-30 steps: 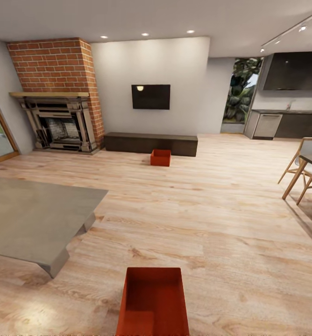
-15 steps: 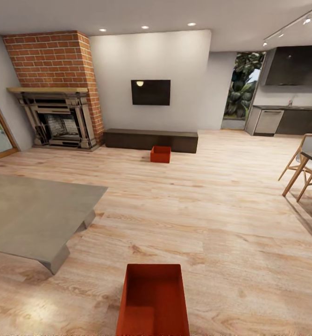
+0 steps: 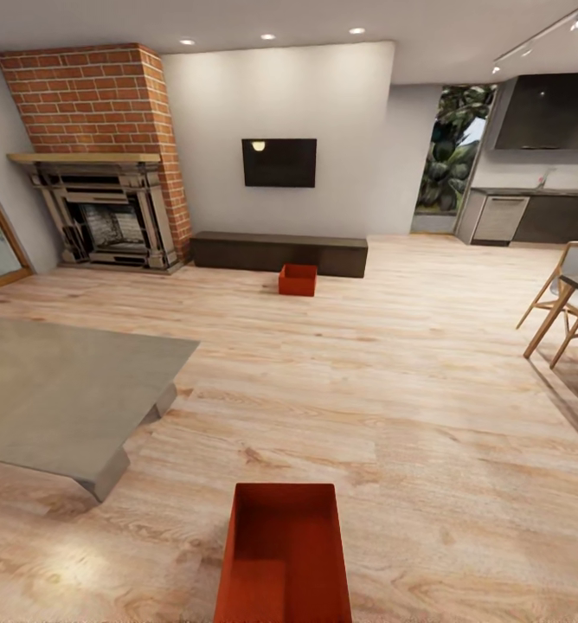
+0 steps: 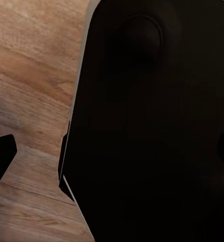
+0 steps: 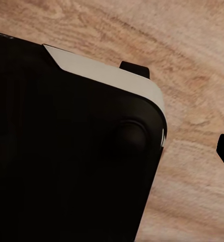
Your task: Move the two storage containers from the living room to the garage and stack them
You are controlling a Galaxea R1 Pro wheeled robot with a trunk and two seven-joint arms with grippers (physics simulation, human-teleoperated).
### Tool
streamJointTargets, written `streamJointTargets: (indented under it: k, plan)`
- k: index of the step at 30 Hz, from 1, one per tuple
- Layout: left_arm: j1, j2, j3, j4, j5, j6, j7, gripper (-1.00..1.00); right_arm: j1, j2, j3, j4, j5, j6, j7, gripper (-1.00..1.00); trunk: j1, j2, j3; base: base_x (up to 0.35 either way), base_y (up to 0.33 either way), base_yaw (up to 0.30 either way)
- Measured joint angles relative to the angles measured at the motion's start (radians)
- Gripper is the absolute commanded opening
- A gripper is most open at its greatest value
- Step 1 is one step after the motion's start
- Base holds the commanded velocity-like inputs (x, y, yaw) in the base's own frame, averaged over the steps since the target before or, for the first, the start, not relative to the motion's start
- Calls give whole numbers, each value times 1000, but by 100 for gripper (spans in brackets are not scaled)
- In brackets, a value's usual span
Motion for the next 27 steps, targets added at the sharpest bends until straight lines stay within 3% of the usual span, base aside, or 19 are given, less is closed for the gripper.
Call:
streamJointTargets:
  k: [27]
  plan:
    - [0,0,0,0,0,0,0,100,0,-1,0,0,1,0,0,100,0,0,-43,0,0,0]
